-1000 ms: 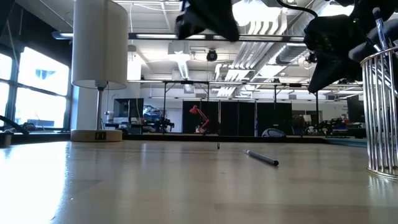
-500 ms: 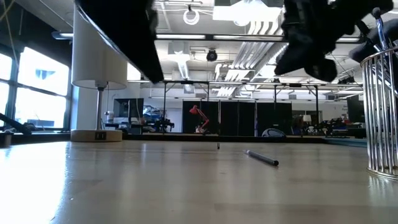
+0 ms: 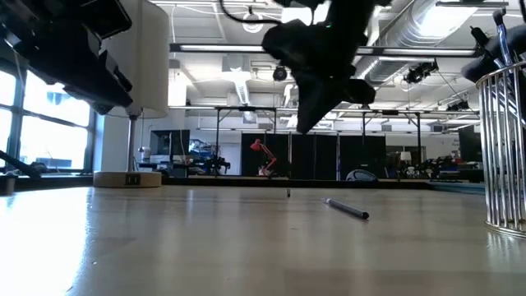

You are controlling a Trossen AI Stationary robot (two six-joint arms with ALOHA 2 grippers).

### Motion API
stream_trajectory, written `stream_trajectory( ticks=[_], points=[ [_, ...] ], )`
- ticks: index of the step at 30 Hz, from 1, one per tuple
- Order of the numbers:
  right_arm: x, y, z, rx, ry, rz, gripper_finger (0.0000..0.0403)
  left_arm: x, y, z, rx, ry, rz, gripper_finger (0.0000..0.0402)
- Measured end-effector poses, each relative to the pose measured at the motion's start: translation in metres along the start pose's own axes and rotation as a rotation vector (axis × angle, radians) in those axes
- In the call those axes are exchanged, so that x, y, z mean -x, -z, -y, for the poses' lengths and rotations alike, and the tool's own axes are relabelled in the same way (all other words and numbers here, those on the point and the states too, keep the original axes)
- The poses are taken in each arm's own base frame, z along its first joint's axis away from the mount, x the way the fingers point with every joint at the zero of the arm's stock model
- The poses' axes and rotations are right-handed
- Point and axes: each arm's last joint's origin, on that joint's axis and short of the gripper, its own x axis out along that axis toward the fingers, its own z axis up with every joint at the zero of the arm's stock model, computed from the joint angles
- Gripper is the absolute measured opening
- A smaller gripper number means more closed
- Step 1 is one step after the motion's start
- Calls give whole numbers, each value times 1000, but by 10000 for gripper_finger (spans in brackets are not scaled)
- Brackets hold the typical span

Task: Pick & Place Makeup Brushes
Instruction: Put the eyeshadow brush into the makeup holder

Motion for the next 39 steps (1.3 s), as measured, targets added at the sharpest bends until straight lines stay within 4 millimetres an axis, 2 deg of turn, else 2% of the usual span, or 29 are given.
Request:
stream_trajectory(
  ticks=[4, 9, 16, 25, 32, 39],
  points=[
    [-8, -14, -12, 2, 32, -22, 0, 22, 3, -28, -59, 69, 139, 0],
    [-8, -25, -16, -31, 19, -4, 0, 34, 10, -62, -102, 107, 197, 0],
    [-8, -23, -9, -122, 51, -78, 0, 53, 23, -87, -95, 137, 263, 0],
    [-8, -19, -5, -204, 79, -136, 0, 82, 39, -93, -159, 91, 264, 0],
    [-10, -30, 2, -257, 64, -125, 0, 99, 46, -93, -203, 99, 327, 0],
    [-12, -41, 10, -283, 67, -96, 0, 97, 49, -93, -215, 145, 388, 0]
  ],
)
